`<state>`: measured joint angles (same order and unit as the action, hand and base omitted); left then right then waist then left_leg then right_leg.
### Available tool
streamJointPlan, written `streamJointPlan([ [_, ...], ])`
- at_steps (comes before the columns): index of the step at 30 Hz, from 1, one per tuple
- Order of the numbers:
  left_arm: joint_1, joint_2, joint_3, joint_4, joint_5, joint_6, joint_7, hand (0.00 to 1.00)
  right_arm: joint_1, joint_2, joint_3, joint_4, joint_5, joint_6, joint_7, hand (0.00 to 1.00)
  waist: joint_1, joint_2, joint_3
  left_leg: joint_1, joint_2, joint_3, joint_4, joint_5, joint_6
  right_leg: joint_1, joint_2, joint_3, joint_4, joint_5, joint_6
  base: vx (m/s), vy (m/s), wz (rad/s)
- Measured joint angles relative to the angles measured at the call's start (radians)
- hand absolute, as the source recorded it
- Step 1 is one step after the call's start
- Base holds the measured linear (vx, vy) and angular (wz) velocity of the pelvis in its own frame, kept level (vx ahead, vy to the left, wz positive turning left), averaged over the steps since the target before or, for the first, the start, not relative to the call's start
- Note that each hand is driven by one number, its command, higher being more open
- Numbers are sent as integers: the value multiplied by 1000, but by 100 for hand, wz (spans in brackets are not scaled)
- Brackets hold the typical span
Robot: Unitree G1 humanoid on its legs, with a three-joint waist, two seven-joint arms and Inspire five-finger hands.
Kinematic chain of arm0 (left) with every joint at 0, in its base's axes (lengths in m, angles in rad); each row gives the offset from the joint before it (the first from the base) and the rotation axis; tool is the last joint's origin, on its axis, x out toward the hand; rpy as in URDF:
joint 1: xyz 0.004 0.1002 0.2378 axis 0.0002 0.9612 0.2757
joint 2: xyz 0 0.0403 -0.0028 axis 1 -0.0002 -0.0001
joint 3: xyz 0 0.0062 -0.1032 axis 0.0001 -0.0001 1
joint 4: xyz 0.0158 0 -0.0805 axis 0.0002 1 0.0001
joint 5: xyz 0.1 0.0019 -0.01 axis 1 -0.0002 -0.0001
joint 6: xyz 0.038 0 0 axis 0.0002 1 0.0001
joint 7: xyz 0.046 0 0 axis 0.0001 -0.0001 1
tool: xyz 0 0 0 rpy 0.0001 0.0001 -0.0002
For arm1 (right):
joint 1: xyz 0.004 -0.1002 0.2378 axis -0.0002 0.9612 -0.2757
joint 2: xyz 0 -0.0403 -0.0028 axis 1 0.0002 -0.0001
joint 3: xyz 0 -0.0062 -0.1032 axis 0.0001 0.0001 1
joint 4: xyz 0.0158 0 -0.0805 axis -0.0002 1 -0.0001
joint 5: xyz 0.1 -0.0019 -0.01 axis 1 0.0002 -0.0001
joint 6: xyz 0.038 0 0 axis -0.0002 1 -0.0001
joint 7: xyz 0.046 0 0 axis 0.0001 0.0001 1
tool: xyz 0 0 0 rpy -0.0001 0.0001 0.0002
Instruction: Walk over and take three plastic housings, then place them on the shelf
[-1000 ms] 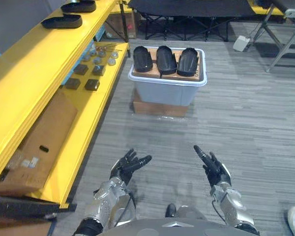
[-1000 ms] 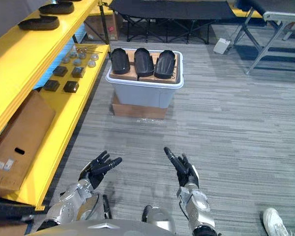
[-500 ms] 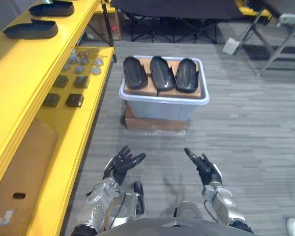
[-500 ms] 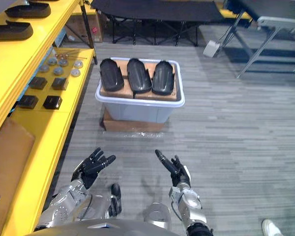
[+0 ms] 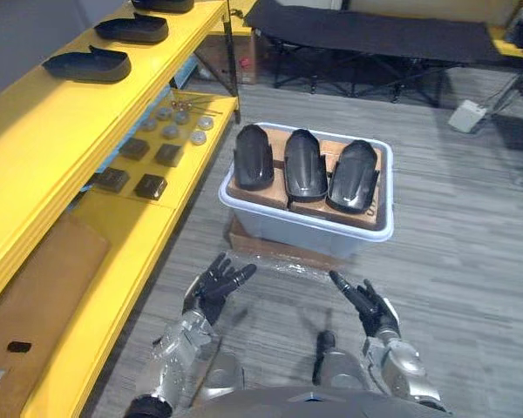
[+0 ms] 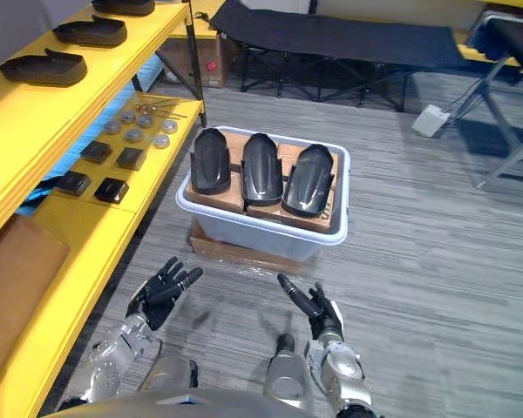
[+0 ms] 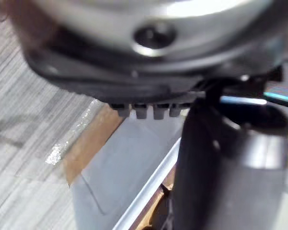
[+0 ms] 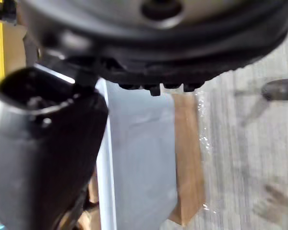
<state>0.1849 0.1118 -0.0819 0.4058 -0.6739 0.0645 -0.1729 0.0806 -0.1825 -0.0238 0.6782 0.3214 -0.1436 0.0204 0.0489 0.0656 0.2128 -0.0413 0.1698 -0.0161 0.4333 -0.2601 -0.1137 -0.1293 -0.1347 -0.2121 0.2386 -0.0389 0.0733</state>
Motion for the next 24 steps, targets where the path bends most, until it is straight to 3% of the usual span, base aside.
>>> streamJointPlan([
  [2,5,-17,0,24,0,0,2,100,-1,-2,-9,-8,1,-1,-12,100,-12,-10,13,-68,18,-21,176,60,11,43,5,-29,0,-20,-26,262,-224,22],
  [4,13,-29,0,38,0,-2,3,100,28,0,-29,-51,0,-11,-18,100,-10,-25,30,-162,48,-12,406,212,26,147,32,-42,-53,-36,-54,329,-232,15],
  [5,13,-28,-1,37,1,-4,2,100,30,1,-35,-56,-1,-18,-21,100,-7,-31,34,-169,48,-1,423,197,27,169,31,-46,-68,-34,-54,372,-188,0],
  [6,9,-28,-7,34,2,-9,-3,100,32,2,-62,-71,-1,-35,-33,100,-8,-43,41,-181,47,32,395,130,41,199,28,-51,-93,-32,-58,238,-107,-3],
  [7,5,-28,-17,31,2,-16,-3,100,32,2,-82,-78,-1,-46,-40,100,-12,-45,42,-182,44,54,351,106,40,213,26,-53,-104,-30,-59,276,-54,2],
  [9,1,-32,-44,-11,3,-21,-4,100,26,1,-165,-134,-5,-72,-88,100,-32,-36,45,-149,-5,140,53,95,35,235,4,-57,-129,-22,-51,278,32,-1],
  [10,0,-38,-44,-22,3,-24,-4,100,20,0,-193,-154,-18,-84,-109,100,-40,-29,43,-125,-25,152,-80,137,44,237,-1,-55,-130,-22,-50,277,136,-19],
  [11,-1,-42,-46,-29,6,-36,-2,100,22,-5,-222,-201,-53,-87,-134,100,-47,-11,41,-93,-38,158,-222,273,42,240,1,-48,-129,-27,-33,234,147,-28],
  [12,2,-44,-46,-31,8,-46,1,100,24,-11,-229,-227,-75,-88,-145,100,-51,1,38,-84,-37,161,-258,337,54,241,8,-41,-129,-37,-16,234,160,-30],
  [13,-13,-34,-41,-30,10,-51,11,100,20,-10,-233,-249,-105,-90,-166,100,-57,-5,40,-62,-53,178,-276,318,71,244,-5,-32,-129,-48,3,146,114,-18],
  [15,-52,-4,-37,-30,19,-64,48,100,23,-12,-241,-308,-121,-92,-200,100,-58,-42,50,-52,-90,188,-310,323,74,235,-43,-35,-132,-43,17,128,129,-5],
  [16,-59,5,-36,-30,19,-65,52,100,24,-12,-242,-315,-120,-93,-208,100,-58,-48,47,-50,-98,189,-319,325,77,236,-49,-37,-137,-41,23,101,115,2],
  [19,-50,18,-16,-37,56,-70,113,100,30,-12,-251,-369,-159,-98,-265,100,-57,-52,46,-7,-131,191,-384,341,98,254,-73,-60,-141,-41,47,49,56,6],
  [24,8,12,30,-21,184,-66,230,100,31,-11,-335,-393,-189,-93,-296,100,-52,-53,43,-2,-145,166,-457,384,102,251,-76,-100,-156,-42,55,-23,2,17],
])
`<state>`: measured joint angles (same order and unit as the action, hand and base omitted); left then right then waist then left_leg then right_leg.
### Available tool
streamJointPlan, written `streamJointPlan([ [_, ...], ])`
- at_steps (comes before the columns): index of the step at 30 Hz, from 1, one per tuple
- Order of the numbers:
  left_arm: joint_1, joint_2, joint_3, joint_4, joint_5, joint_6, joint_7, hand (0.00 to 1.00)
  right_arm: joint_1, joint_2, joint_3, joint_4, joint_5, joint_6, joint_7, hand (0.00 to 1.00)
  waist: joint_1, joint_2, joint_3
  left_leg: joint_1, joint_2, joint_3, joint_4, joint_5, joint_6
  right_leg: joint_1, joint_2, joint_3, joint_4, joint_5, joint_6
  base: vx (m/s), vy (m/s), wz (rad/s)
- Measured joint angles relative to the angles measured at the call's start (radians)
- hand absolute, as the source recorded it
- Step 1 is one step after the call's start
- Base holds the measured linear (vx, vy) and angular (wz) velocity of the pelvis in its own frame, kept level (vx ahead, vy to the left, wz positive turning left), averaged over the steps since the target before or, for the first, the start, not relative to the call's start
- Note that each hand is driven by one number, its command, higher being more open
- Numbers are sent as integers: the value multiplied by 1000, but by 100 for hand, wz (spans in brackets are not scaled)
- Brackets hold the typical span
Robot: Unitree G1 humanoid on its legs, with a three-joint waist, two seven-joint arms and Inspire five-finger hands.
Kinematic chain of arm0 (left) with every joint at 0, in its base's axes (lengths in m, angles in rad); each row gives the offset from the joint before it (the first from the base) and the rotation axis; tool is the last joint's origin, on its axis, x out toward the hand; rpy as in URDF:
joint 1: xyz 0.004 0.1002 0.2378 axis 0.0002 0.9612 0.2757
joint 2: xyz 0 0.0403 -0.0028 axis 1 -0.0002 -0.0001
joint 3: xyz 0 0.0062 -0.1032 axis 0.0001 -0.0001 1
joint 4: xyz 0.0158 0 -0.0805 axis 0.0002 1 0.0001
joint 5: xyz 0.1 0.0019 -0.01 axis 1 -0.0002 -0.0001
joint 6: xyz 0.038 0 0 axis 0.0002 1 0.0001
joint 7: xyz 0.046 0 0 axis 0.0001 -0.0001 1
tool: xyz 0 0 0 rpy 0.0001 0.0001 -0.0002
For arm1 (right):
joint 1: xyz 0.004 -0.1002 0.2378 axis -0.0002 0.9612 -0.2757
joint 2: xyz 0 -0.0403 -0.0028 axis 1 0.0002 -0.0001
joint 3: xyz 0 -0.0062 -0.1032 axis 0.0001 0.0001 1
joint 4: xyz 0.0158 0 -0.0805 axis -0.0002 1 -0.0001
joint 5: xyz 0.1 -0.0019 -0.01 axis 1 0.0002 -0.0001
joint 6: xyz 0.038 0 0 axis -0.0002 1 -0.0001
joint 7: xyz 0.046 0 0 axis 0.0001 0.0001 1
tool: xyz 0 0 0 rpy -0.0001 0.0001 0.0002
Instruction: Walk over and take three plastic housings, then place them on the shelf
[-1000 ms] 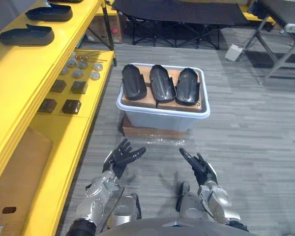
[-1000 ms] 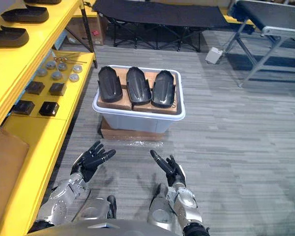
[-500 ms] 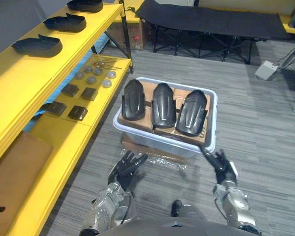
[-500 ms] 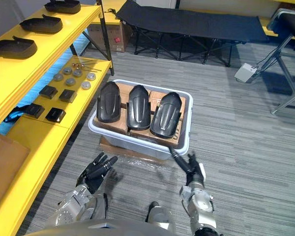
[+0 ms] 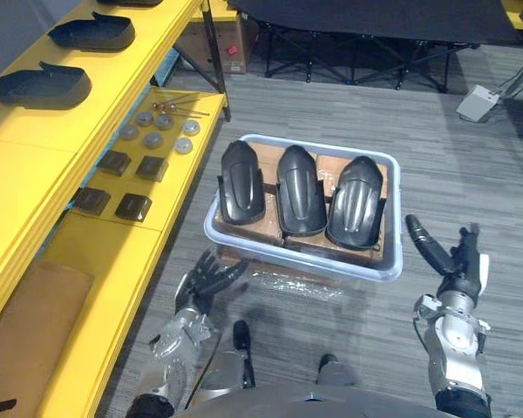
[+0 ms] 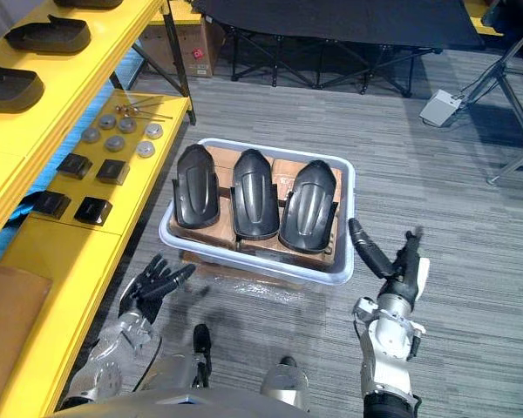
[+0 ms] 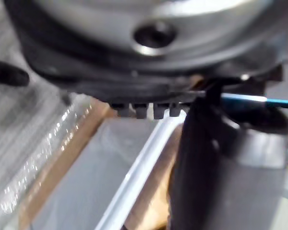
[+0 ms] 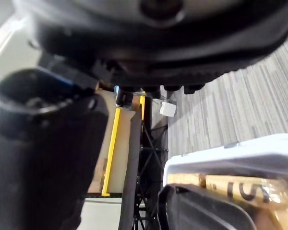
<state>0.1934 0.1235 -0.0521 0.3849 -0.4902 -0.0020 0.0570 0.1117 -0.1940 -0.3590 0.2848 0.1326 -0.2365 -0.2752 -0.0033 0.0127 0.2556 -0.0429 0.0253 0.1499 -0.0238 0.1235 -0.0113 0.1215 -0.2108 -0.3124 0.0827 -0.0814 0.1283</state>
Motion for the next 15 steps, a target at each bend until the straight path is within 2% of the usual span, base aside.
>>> streamJointPlan([
  [3,58,-3,90,50,113,-4,88,100,-4,-3,-54,9,-7,54,-38,100,7,-22,10,-1,0,-30,-33,24,-2,-3,7,-39,-1,-5,6,-72,-12,29],
  [4,88,-3,133,73,159,-19,127,100,-11,-18,-72,42,-6,75,-61,100,24,-35,15,-13,1,-42,-33,27,-6,-9,9,-51,0,-6,6,-78,-2,21],
  [7,131,0,186,85,191,-56,153,100,-43,-71,-86,136,-6,116,-83,100,53,-52,23,-47,-1,-56,-24,32,-7,-29,9,-70,1,-5,7,-68,18,23],
  [9,158,6,223,86,227,-89,143,100,-114,-109,-95,232,0,167,-93,100,73,-66,33,-92,-2,-73,11,31,-6,-49,10,-86,2,-3,9,-73,30,24],
  [12,164,13,226,83,225,-121,92,100,-206,-148,-92,304,42,202,-84,100,98,-73,46,-123,2,-77,25,27,4,-65,16,-92,0,9,3,-69,25,13],
  [15,150,13,206,56,215,-144,20,100,-299,-219,-81,359,81,213,-72,100,112,-73,78,-162,6,-78,40,27,4,-94,20,-97,3,12,-7,-78,24,8],
])
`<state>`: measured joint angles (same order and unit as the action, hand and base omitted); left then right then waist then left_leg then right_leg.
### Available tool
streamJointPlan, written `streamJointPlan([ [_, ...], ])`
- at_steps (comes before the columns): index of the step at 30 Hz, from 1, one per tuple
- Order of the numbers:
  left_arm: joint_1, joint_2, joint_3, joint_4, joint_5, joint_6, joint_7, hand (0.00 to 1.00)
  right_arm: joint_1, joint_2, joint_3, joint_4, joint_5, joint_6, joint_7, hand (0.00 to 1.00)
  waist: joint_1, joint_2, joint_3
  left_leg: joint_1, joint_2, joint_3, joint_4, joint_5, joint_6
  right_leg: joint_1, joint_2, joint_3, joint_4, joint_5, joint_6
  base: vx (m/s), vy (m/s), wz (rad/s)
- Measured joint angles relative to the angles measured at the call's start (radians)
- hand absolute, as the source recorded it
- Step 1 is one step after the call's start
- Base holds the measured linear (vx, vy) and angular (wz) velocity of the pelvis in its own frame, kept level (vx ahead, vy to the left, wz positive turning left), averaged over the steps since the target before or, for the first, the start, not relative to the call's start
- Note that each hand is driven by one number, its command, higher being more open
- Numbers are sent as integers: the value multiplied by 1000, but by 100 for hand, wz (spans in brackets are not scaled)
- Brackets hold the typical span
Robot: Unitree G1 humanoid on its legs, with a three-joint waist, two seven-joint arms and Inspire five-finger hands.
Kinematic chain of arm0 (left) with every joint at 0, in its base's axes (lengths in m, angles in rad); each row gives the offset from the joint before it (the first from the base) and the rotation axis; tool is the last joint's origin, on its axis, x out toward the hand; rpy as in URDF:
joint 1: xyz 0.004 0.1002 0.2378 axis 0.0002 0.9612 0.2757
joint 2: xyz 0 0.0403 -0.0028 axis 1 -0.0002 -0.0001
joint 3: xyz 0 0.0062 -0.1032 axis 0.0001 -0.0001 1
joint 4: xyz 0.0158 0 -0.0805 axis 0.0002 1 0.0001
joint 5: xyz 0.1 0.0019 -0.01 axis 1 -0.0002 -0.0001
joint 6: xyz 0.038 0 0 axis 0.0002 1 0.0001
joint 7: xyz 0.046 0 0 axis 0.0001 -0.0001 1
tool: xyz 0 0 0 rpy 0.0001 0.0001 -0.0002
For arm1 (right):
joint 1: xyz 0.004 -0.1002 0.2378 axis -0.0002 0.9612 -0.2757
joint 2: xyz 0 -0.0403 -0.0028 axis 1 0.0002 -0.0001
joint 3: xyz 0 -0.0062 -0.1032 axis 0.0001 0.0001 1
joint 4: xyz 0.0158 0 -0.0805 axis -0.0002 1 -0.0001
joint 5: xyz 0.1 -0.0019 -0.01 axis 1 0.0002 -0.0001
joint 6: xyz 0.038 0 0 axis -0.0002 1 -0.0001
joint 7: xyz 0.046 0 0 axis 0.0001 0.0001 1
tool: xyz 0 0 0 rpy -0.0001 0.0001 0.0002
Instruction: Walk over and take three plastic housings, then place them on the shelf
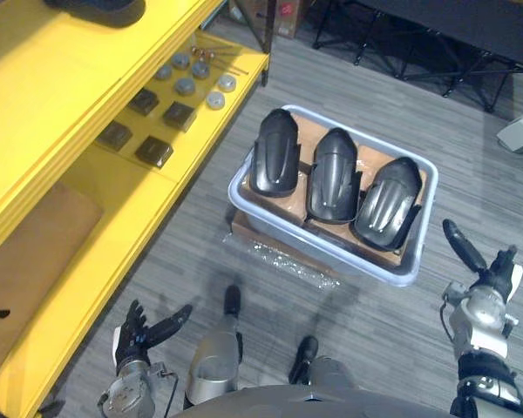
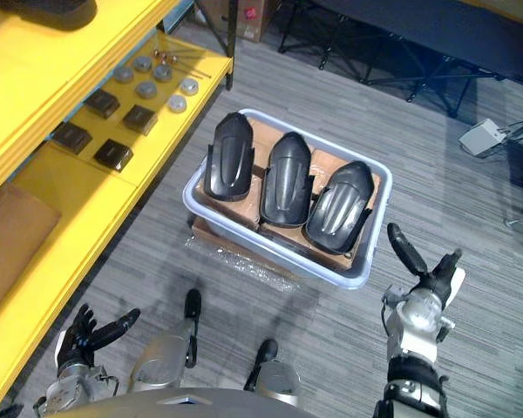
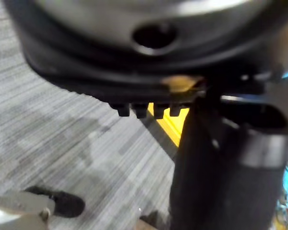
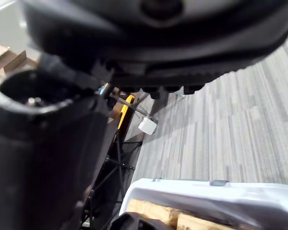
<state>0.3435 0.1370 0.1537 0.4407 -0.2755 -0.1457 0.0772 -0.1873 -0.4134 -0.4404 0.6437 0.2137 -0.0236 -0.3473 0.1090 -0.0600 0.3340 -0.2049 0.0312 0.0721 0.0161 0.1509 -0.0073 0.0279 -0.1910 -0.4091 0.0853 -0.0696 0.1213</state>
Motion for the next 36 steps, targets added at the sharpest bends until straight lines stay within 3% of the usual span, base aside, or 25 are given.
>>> streamJointPlan([
  [3,-21,13,-47,-20,-7,-20,-67,100,-104,-94,13,65,-1,15,13,100,8,5,64,-27,-1,-6,14,7,8,-15,-1,0,9,7,-2,-51,19,6],
  [9,-83,44,-115,-17,-8,-30,-103,100,-279,-190,72,229,-2,81,25,100,26,4,111,-95,-1,-26,55,16,16,-65,-1,-6,39,12,2,1,-8,8],
  [10,-97,55,-146,-16,-40,-37,-103,100,-325,-208,109,277,-3,113,38,100,32,14,117,-113,-1,-35,72,13,19,-76,-1,-12,52,8,-4,8,-26,15],
  [15,-142,56,-213,-16,-78,-77,-102,100,-439,-281,147,387,-2,161,46,100,53,65,143,-168,2,-55,92,15,19,-130,-2,-24,94,-4,-14,-23,-22,9],
  [26,-232,26,-318,-74,-159,-117,-96,100,-598,-395,276,484,-49,240,85,100,59,133,174,-295,1,-82,181,4,11,-285,-37,-29,278,-83,-28,-46,-18,4],
  [27,-236,19,-326,-90,-159,-117,-89,100,-612,-396,284,495,-49,254,87,0,61,141,177,-312,1,-86,194,4,11,-303,-41,-30,299,-92,-32,-45,-20,8],
  [31,-244,11,-345,-111,-159,-116,-76,100,-614,-397,282,501,-64,304,93,0,69,163,184,-356,-1,-97,226,-3,0,-355,-58,-37,368,-123,-38,-38,-21,7],
  [36,-262,5,-341,-132,-164,-115,-53,100,-610,-446,261,499,-185,355,79,0,73,164,184,-404,-4,-117,277,-13,-6,-406,-86,-48,470,-182,-56,-52,-43,11],
])
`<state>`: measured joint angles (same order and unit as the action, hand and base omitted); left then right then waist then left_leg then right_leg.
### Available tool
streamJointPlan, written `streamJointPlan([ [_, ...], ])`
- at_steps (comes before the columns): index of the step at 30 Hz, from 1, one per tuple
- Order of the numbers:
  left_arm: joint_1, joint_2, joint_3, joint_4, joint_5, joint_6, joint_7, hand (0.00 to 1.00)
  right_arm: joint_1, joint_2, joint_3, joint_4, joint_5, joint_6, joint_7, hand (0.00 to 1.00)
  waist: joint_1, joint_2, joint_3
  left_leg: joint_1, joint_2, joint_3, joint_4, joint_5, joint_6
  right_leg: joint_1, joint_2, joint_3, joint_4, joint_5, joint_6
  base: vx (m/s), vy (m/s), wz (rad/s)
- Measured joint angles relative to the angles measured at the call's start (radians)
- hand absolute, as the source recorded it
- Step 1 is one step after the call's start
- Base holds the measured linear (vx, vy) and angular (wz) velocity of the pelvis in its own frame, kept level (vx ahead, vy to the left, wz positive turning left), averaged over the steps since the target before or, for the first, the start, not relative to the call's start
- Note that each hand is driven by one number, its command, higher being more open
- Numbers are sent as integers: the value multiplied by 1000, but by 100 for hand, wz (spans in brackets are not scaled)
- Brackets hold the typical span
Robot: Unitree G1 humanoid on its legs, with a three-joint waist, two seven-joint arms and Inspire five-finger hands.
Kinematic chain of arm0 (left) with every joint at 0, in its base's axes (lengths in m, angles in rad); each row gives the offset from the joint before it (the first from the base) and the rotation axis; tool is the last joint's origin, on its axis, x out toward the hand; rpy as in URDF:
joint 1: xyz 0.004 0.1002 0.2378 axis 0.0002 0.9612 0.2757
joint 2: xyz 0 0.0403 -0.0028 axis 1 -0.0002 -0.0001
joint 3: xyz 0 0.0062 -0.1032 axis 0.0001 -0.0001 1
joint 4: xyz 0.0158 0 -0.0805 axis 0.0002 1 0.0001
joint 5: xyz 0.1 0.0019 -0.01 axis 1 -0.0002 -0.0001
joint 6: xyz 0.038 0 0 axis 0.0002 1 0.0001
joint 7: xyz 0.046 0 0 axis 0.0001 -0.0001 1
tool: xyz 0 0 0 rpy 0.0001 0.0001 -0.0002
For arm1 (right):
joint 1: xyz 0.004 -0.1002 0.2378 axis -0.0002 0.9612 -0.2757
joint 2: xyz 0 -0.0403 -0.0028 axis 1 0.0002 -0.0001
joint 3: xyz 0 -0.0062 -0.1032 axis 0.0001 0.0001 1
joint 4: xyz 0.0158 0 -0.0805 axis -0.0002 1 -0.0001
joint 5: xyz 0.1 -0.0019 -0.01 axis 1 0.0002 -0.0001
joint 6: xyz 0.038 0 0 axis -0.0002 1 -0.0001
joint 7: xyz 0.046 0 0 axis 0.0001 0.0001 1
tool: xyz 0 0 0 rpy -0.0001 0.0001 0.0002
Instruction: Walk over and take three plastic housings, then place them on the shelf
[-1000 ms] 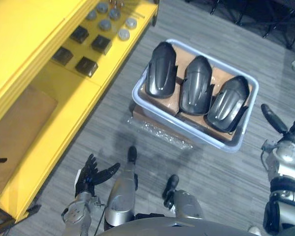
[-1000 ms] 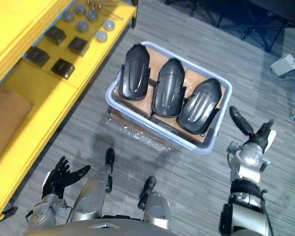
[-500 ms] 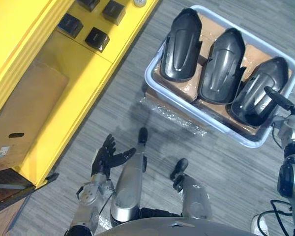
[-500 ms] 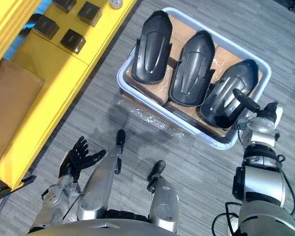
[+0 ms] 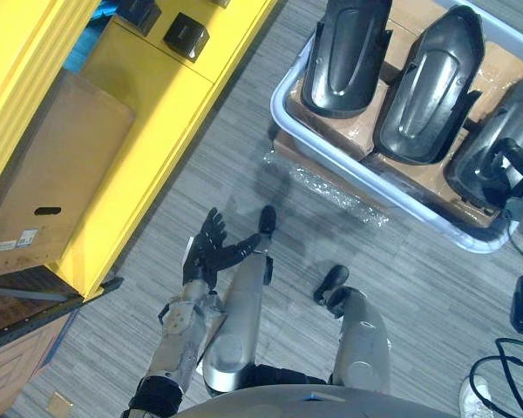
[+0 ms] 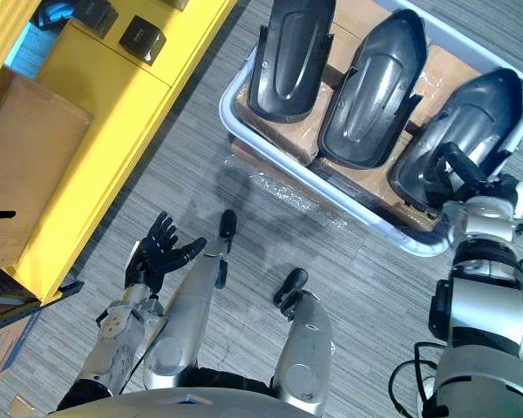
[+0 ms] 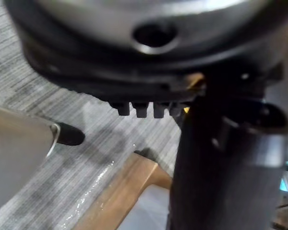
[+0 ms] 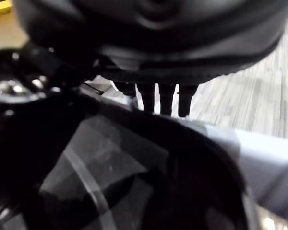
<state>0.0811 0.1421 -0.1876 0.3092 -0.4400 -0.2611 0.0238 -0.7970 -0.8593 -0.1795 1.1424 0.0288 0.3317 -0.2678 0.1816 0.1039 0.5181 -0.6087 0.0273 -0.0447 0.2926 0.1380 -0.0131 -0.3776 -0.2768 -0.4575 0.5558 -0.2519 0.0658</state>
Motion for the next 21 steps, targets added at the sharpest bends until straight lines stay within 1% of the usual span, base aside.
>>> streamJointPlan([
  [4,-1,-10,8,-17,-34,0,5,100,8,-5,-8,-17,-66,39,-34,0,-7,0,0,-14,3,-10,16,0,-8,-24,-5,0,51,-26,-3,-46,-58,4],
  [6,0,-10,9,-28,-38,1,10,100,35,-4,-8,-46,-84,49,-44,0,-8,0,0,-15,4,-13,23,-3,-13,-26,-7,0,68,-37,-6,-19,-45,5],
  [10,4,-11,21,-61,-38,2,6,100,44,6,-8,-89,-101,51,-49,0,-9,-1,0,-39,15,-16,57,-12,-22,-44,-2,0,97,-53,-12,-15,-57,0],
  [13,9,-12,37,-74,-38,2,-2,100,60,41,-25,-137,-101,29,-54,0,-13,-4,-1,-49,21,-20,80,-12,-23,-46,1,-4,113,-59,-17,4,-49,1],
  [15,22,-12,51,-97,-37,2,-7,100,77,78,-24,-168,-99,14,-67,0,-15,-7,-1,-49,27,-21,101,-23,-23,-37,8,-4,116,-61,-20,9,-36,-3],
  [16,28,-11,56,-105,-37,2,-7,100,81,88,-24,-174,-99,10,-67,0,-15,-10,0,-49,31,-21,108,-25,-23,-35,13,-3,115,-61,-21,8,-43,-6],
  [18,49,-6,79,-126,-37,1,-14,100,99,127,-15,-179,-93,4,-67,0,-20,-29,-4,-43,40,-31,120,-33,-26,-15,29,-6,102,-60,-21,15,-35,1],
  [20,51,-4,90,-126,-40,-1,-26,100,119,139,-14,-177,-91,2,-67,0,-17,-39,-2,-33,42,-42,118,-33,-27,8,38,-15,87,-60,-21,18,-28,10],
  [21,56,4,96,-126,-51,-1,-34,100,126,156,-12,-175,-92,-3,-70,0,-16,-54,-3,-19,43,-42,109,-33,-27,19,39,-15,82,-59,-21,30,-44,7],
])
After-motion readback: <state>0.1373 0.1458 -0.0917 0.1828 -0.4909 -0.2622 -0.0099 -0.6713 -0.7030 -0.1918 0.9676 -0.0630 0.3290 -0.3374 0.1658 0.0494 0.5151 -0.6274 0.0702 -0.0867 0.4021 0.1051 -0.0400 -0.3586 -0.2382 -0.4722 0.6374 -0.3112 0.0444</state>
